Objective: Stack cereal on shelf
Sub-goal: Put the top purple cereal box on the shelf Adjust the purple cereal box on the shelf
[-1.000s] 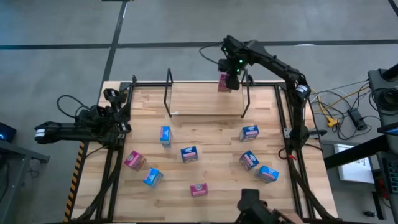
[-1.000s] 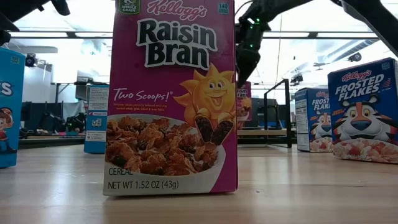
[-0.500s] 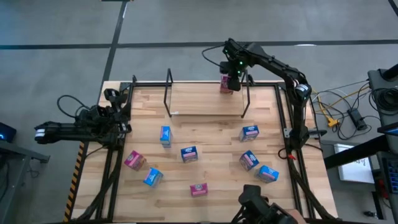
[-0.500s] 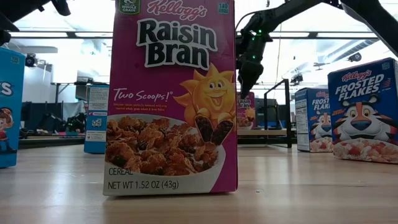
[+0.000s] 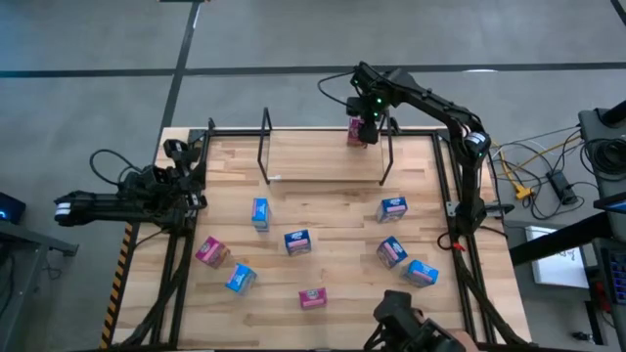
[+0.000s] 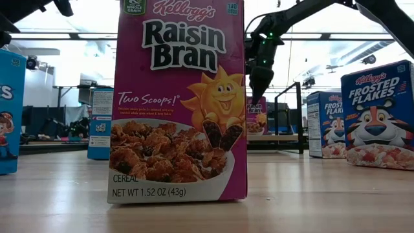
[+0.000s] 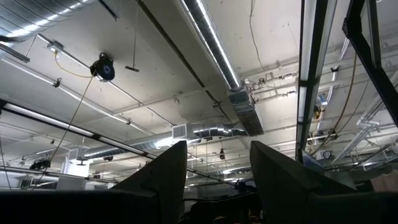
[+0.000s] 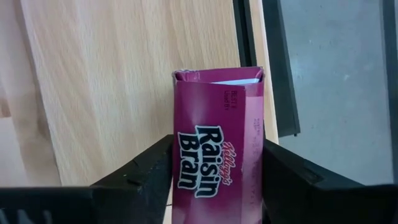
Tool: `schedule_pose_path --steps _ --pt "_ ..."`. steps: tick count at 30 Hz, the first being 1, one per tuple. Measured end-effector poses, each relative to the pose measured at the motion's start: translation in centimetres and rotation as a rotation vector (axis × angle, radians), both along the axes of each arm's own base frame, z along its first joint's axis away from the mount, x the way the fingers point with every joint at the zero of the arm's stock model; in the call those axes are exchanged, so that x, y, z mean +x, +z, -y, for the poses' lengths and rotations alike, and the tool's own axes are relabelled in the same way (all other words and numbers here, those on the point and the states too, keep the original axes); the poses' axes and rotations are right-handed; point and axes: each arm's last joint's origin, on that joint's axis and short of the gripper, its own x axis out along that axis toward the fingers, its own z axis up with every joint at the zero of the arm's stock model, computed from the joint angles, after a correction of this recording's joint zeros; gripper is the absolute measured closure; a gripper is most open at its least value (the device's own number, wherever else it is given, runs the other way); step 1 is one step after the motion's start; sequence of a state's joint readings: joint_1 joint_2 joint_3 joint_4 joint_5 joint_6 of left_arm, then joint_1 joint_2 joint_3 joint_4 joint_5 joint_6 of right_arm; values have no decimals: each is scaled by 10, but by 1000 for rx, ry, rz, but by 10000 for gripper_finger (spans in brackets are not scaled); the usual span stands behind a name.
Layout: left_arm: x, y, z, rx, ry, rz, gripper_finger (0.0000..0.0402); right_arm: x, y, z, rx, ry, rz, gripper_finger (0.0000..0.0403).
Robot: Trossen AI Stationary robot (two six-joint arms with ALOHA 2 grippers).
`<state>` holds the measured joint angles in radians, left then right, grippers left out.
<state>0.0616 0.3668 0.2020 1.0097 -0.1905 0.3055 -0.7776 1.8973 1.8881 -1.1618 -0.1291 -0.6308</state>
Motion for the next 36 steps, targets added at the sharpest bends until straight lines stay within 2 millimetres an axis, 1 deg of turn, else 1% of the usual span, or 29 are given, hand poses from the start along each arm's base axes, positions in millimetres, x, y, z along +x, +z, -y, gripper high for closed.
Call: schedule_pose_path --steps 6,13,20,23,25,27,30,33,36 --pt "0 0 0 0 0 0 242 0 2 0 -9 15 0 165" --pt "0 0 0 0 0 1 242 -6 19 -9 -61 -25 5 149" --pt "0 0 0 0 0 4 242 -7 52 -36 -80 -97 96 167" --pt "-1 1 0 1 0 8 242 -2 63 -54 -71 -118 138 185" --pt "-1 1 0 1 0 10 242 5 66 -67 -60 -107 153 200" --pt "-1 1 0 1 0 10 242 13 65 -79 -46 -90 158 217" --pt "-1 1 0 1 0 11 242 29 57 -95 -41 -54 169 245" --pt "-1 1 0 1 0 11 242 41 42 -107 -79 -45 130 275" --pt "-1 1 1 15 -12 10 242 47 22 -113 -136 -52 66 306"
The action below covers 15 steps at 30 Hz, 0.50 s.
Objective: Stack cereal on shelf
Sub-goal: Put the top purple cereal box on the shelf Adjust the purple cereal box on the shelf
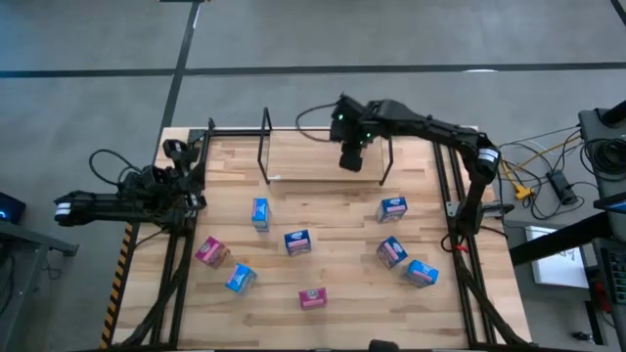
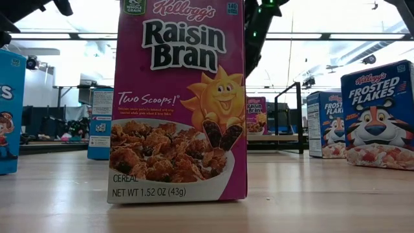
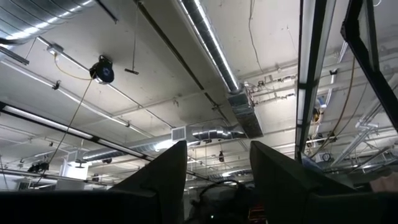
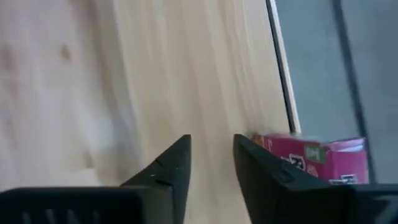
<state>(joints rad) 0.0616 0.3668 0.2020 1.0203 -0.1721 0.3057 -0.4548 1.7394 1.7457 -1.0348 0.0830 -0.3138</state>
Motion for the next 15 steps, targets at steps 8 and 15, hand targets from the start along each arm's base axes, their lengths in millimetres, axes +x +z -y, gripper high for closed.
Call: schedule_pose_path --steps 8,15 --pt "0 0 1 17 -16 -1 242 -2 -48 3 -107 -63 -113 388" --pt "0 0 1 20 -17 0 242 -10 -64 13 -233 -143 -194 394"
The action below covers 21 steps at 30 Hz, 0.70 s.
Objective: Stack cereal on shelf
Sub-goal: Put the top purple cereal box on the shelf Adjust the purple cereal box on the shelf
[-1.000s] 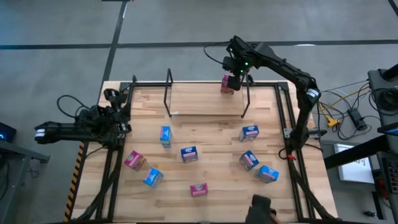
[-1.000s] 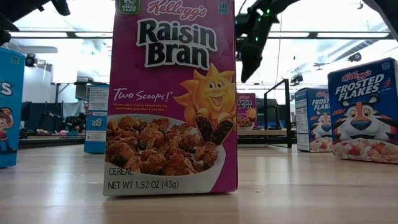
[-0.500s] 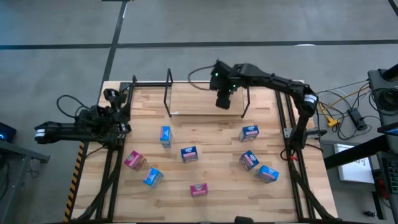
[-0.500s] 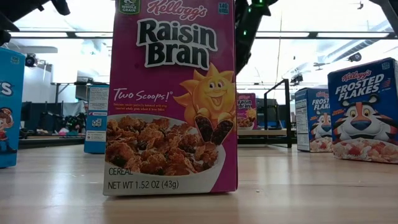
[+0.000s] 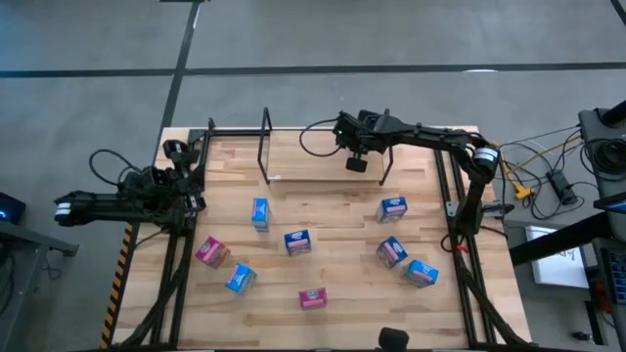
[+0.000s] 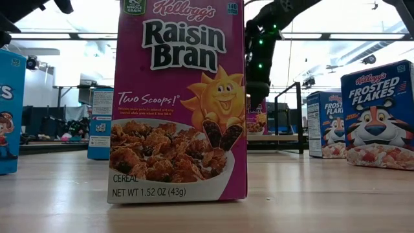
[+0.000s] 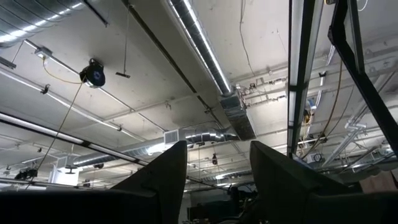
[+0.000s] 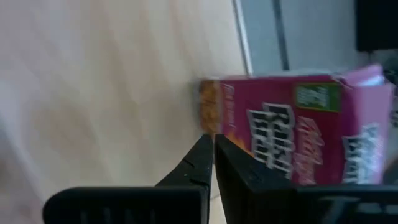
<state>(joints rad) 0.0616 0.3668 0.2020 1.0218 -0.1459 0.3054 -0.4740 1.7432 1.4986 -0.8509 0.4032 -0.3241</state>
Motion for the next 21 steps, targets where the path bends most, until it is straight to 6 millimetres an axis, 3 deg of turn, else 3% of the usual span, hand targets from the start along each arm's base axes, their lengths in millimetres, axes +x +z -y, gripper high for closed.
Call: schedule_pose_path --steps 21 --pt "0 0 0 0 0 3 242 -10 1 21 -29 -42 -4 394"
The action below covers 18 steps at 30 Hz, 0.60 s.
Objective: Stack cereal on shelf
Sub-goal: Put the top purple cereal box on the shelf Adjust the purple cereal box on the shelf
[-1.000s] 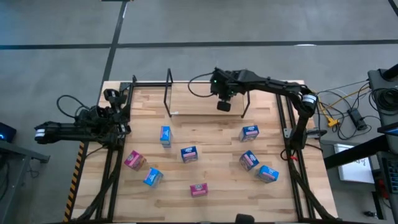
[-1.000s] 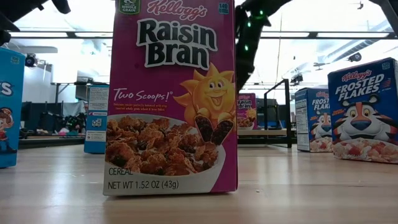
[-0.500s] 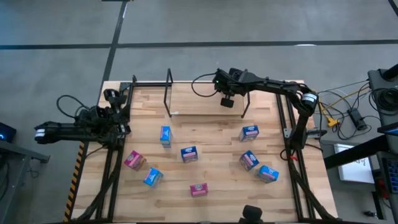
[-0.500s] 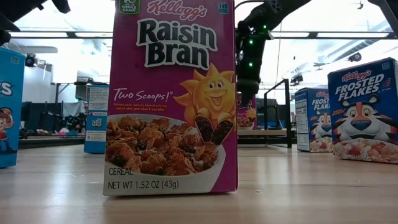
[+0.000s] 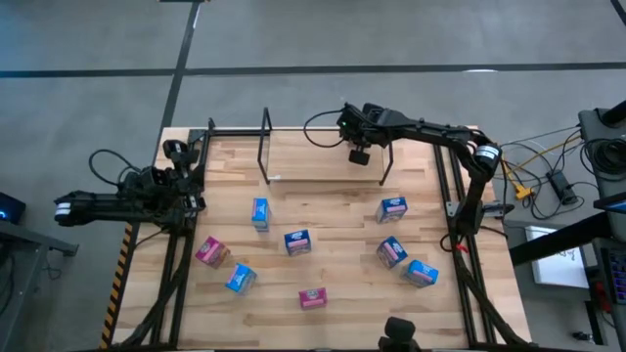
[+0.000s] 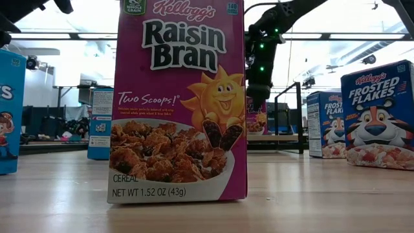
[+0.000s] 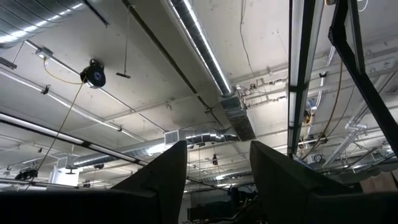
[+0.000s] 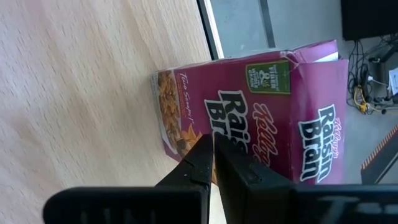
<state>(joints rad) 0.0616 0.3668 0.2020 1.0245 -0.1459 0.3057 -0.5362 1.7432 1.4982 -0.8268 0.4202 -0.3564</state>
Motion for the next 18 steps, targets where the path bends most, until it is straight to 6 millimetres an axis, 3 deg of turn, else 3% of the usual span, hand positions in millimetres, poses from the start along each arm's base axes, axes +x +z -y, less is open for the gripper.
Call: schedule_pose_path --steps 10,18 --pt "0 0 0 0 0 0 242 0 0 0 2 12 -3 394" --pt "0 0 0 0 0 0 242 7 0 -12 56 47 45 394"
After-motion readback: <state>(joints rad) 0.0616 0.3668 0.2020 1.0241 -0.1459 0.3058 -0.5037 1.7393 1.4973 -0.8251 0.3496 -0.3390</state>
